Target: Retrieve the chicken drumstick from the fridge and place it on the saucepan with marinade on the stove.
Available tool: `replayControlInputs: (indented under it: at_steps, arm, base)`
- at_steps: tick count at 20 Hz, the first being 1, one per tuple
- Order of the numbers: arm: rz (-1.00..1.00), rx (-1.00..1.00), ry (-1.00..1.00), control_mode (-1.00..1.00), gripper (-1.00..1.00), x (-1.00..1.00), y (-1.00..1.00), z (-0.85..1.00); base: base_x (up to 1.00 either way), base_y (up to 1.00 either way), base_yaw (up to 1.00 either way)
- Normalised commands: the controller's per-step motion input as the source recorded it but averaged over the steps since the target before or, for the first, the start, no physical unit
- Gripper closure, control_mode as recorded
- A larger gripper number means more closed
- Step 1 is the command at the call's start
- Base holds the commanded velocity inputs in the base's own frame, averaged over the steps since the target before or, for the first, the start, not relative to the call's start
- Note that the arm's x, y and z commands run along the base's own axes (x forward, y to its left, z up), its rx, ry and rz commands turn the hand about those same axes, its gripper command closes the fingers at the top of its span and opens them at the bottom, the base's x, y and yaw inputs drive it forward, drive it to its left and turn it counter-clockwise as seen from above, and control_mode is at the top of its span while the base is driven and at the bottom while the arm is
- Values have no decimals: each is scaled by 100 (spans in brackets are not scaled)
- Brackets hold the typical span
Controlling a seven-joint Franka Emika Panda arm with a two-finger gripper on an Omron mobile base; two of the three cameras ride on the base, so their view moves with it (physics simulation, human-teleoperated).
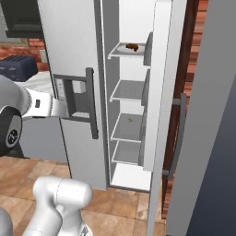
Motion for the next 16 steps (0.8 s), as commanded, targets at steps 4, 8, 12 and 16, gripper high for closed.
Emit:
replayControlInputs:
  at_steps: [4, 8, 12, 16]
  arm:
    - [-1, 7, 0, -100, -100, 3, -6, 0]
    - [0, 4, 0, -100, -100, 0, -2, 0]
    - [0, 0, 0, -100, -100, 0, 0, 0]
    - [0, 0, 0, -100, -100, 0, 0, 0]
  base:
    - [0, 0, 0]
    - [0, 0, 0]
    - [0, 0, 0]
    - [0, 0, 0]
